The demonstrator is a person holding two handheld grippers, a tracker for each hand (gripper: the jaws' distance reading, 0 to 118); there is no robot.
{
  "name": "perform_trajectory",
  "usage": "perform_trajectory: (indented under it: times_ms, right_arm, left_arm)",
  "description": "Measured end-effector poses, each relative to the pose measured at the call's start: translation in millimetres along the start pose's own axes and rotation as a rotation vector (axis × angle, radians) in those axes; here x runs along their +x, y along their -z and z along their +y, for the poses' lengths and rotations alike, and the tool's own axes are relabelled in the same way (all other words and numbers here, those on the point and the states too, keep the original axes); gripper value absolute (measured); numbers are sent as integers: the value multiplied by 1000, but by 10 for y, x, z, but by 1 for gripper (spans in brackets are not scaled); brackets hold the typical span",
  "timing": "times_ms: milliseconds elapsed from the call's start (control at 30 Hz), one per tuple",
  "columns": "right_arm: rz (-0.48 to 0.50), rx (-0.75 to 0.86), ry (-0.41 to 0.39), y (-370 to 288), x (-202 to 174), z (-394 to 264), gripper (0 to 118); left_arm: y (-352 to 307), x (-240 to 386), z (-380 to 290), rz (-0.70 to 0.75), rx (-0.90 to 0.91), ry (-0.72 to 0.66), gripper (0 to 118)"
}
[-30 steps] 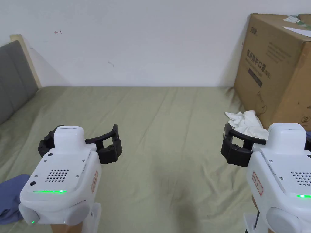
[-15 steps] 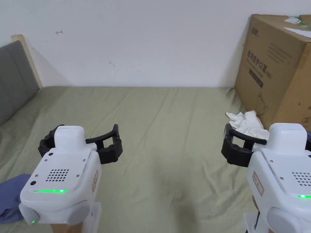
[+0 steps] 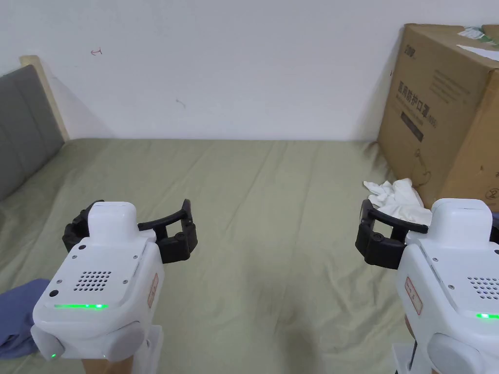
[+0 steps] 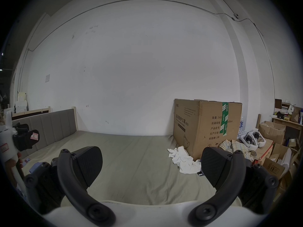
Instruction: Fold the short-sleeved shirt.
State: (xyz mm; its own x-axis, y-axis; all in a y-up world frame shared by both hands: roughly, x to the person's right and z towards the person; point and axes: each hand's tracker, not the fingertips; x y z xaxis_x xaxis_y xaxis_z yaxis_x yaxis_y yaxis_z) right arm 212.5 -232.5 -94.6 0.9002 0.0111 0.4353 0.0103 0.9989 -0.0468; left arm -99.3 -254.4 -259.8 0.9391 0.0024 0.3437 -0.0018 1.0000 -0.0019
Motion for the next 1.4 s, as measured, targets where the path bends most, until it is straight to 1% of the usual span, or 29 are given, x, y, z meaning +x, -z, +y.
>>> perform_trajectory:
  times_ms: [633, 1033, 1233, 1267, 1333, 1400]
  right_arm:
    - [2, 14, -4, -27, 14, 16, 118]
    - [20, 6, 12, -38, 18, 42, 118]
    - [32, -36, 19, -29, 4, 108, 118]
    - [27, -52, 24, -24, -10, 127, 118]
    - [0, -96, 66, -9, -35, 175, 118]
    - [-62, -157, 107, 23, -75, 241, 118]
  left_arm:
    - [-7, -4, 21, 0, 0, 1, 118]
    - [-21, -5, 36, -3, 2, 1, 118]
    - [-29, -10, 40, -4, 6, -1, 118]
    - [-31, -11, 39, -4, 6, -2, 118]
    - [-32, -17, 35, -8, 4, -5, 118]
    - [-32, -18, 31, -8, 2, -7, 118]
